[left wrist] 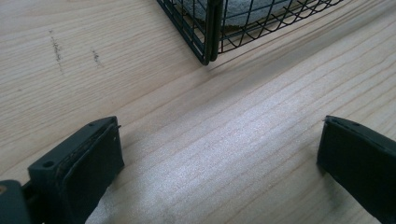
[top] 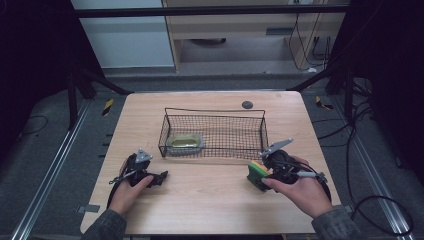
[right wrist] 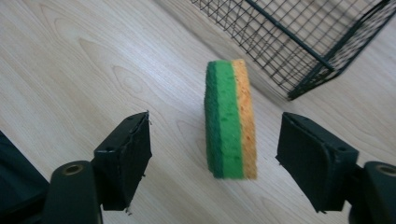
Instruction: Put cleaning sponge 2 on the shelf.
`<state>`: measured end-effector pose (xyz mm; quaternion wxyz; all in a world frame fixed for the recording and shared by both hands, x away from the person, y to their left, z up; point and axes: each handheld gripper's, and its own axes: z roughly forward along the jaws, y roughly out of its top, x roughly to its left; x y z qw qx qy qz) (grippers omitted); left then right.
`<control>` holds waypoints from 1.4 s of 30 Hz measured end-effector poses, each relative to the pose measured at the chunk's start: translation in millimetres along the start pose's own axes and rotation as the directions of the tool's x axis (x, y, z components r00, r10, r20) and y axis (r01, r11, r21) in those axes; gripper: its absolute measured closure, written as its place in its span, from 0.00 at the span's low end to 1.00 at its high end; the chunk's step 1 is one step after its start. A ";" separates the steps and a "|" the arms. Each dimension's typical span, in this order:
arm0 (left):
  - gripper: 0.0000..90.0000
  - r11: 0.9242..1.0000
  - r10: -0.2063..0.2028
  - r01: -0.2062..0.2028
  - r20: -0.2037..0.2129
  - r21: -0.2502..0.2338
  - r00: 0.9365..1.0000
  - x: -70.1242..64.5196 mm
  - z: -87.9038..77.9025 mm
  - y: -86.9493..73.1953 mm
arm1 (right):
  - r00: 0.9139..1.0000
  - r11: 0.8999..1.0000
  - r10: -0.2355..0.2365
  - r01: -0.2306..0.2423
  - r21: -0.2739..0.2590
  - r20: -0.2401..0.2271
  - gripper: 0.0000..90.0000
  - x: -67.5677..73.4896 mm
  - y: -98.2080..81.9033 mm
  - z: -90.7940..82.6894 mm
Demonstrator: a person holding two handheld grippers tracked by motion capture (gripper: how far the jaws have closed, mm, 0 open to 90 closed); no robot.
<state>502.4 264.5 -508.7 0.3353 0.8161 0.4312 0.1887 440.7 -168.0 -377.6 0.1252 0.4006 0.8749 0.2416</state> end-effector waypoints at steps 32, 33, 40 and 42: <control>0.00 1.000 0.007 -0.007 0.007 0.000 1.000 0.9 0.4 0.5 | 1.000 0.988 -0.018 0.019 0.151 -0.007 0.71 -17.1 14.9 37.7; 0.00 1.000 0.007 -0.007 0.007 0.000 1.000 0.9 0.4 0.5 | 1.000 0.990 -0.020 0.020 0.138 -0.008 0.71 -18.7 13.5 34.0; 0.00 1.000 0.008 -0.008 0.007 0.000 1.000 1.0 0.4 0.5 | 1.000 0.998 0.009 -0.010 0.057 0.015 0.71 -28.5 3.7 4.1; 0.00 1.000 0.008 -0.008 0.007 0.000 1.000 1.0 0.4 0.5 | 1.000 0.999 0.010 -0.011 0.049 0.022 0.71 -31.1 3.0 0.0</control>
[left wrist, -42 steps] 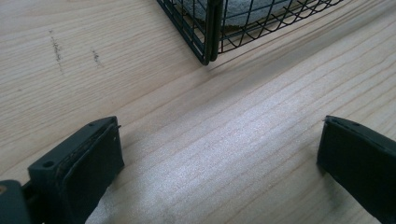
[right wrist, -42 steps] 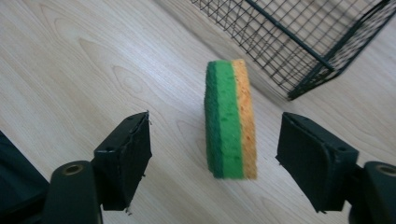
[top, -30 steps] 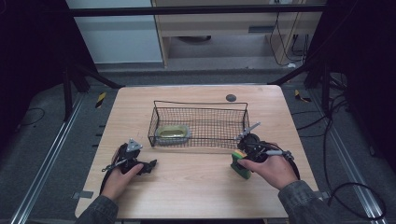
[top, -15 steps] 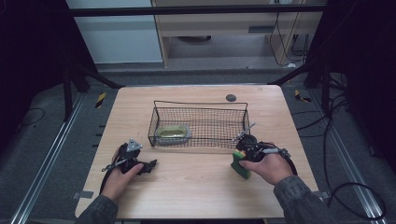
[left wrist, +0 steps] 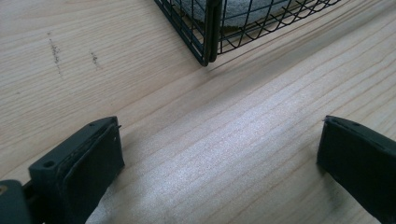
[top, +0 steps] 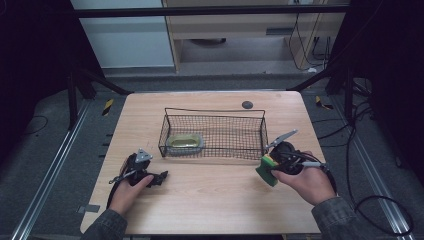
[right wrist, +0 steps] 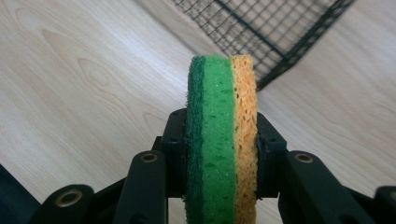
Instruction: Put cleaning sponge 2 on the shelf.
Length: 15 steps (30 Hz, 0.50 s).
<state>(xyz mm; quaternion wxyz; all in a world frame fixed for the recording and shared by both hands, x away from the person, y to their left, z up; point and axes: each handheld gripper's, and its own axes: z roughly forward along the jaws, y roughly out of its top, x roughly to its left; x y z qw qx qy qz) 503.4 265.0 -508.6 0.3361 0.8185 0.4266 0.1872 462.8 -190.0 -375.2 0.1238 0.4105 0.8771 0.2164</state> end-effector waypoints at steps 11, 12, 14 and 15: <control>0.00 1.000 0.000 0.000 0.000 0.000 1.000 0.0 0.0 0.0 | 0.994 0.998 0.008 -0.001 -0.069 0.105 0.72 -35.8 19.5 -53.7; 0.00 1.000 0.001 -0.001 0.000 0.000 1.000 0.1 0.1 0.1 | 0.994 0.997 0.011 -0.002 -0.072 0.113 0.72 -39.1 22.3 -55.7; 0.00 1.000 -0.002 0.002 0.002 -0.003 1.000 0.2 0.8 0.6 | 0.991 0.996 0.026 -0.015 -0.085 0.133 0.72 -48.6 31.3 -60.5; 0.00 1.000 -0.002 0.002 0.002 -0.004 1.000 0.3 1.1 0.9 | 0.990 0.995 0.029 -0.016 -0.094 0.139 0.72 -52.4 35.8 -62.1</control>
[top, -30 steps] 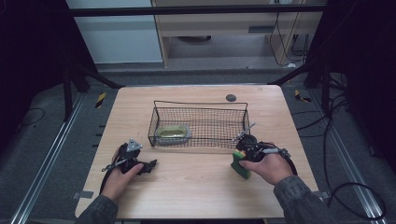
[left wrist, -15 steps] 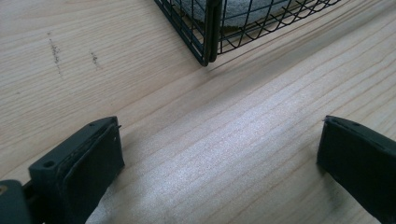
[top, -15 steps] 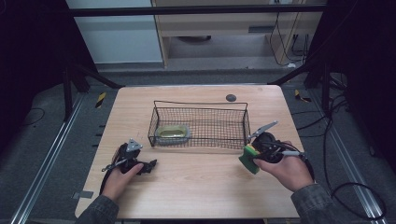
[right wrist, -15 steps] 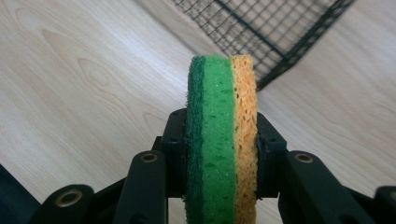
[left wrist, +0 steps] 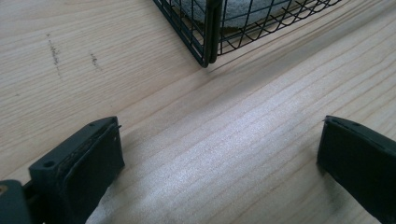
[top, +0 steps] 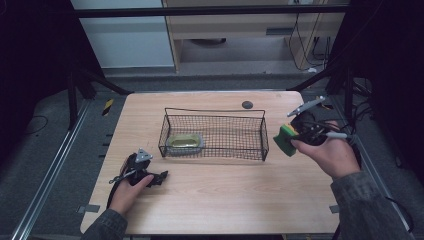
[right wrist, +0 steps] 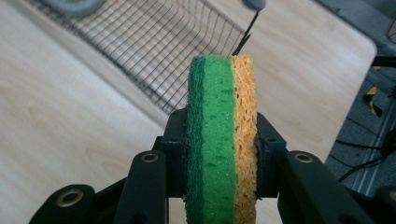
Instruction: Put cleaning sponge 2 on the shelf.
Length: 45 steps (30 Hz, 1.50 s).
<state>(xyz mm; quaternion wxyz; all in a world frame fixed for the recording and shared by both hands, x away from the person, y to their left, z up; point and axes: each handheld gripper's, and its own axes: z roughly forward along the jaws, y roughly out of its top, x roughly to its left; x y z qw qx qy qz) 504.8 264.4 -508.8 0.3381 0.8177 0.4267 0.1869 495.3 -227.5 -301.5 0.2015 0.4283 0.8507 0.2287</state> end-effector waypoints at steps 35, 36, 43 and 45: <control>0.01 1.000 0.003 -0.003 -0.009 -0.002 1.000 0.4 0.2 0.9 | 0.995 0.996 -0.058 0.063 -0.062 0.086 0.72 -9.4 92.4 36.6; 0.01 1.000 0.000 0.000 -0.012 -0.002 1.000 0.1 0.3 1.0 | 0.995 0.996 -0.061 0.067 -0.060 0.084 0.72 -8.0 93.4 39.4; 0.01 1.000 -0.002 0.002 -0.014 -0.002 1.000 -0.1 0.4 1.0 | 0.995 0.996 -0.070 0.074 -0.056 0.069 0.72 -4.5 93.3 47.7; 0.01 1.000 -0.003 0.002 -0.014 -0.002 1.000 -0.2 0.4 1.1 | 0.995 0.996 -0.071 0.074 -0.045 0.063 0.72 -2.3 91.8 53.8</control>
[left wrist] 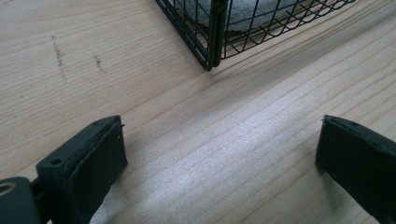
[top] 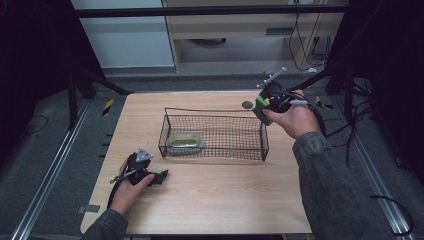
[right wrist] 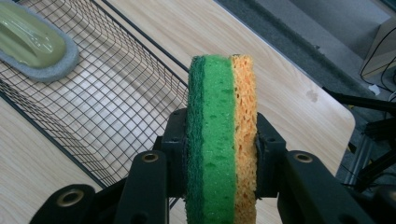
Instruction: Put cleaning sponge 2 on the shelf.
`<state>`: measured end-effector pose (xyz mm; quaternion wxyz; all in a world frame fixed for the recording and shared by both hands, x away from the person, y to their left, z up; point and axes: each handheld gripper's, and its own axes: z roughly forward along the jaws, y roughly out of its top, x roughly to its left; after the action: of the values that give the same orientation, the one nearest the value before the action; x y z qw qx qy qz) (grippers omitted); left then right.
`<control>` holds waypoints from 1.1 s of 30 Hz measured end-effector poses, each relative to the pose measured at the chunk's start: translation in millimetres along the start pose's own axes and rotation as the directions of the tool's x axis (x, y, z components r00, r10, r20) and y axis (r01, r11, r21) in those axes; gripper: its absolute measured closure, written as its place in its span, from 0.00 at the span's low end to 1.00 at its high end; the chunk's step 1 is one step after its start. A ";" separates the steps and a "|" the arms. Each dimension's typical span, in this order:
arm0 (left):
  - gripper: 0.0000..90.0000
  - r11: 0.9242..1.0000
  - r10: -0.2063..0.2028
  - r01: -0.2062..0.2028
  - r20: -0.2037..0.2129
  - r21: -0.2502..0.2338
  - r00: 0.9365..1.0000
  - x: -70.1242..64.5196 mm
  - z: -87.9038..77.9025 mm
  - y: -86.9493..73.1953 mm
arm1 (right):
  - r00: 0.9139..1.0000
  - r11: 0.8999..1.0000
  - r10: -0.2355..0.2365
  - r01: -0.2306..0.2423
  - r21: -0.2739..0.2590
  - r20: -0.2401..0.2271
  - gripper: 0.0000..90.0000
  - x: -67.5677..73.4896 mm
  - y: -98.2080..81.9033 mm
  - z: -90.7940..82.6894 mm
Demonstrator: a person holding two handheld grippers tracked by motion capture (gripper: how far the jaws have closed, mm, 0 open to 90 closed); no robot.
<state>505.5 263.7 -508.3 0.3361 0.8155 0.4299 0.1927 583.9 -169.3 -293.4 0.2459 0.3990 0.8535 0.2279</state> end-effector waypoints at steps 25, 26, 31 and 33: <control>0.00 1.000 -0.003 0.003 -0.001 -0.002 1.000 -0.3 0.5 0.1 | 0.999 0.999 0.020 -0.019 0.031 -0.049 0.72 18.3 -13.3 48.6; 0.00 1.000 -0.003 0.003 -0.001 -0.002 1.000 -0.3 0.5 0.1 | 0.998 0.999 0.021 -0.020 0.033 -0.052 0.72 18.9 -13.5 49.9; 0.00 1.000 -0.003 0.003 -0.001 -0.002 1.000 -0.3 0.5 0.1 | 0.999 0.999 0.010 -0.007 0.049 -0.047 0.72 21.1 -15.0 56.4; 0.00 1.000 -0.003 0.003 -0.001 -0.002 1.000 -0.3 0.5 0.1 | 0.999 0.999 0.010 -0.008 0.050 -0.044 0.72 20.8 -15.4 58.1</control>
<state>505.7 263.2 -508.6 0.3371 0.8145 0.4310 0.1929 598.5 -150.5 -352.4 0.2161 0.4039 0.8622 0.2164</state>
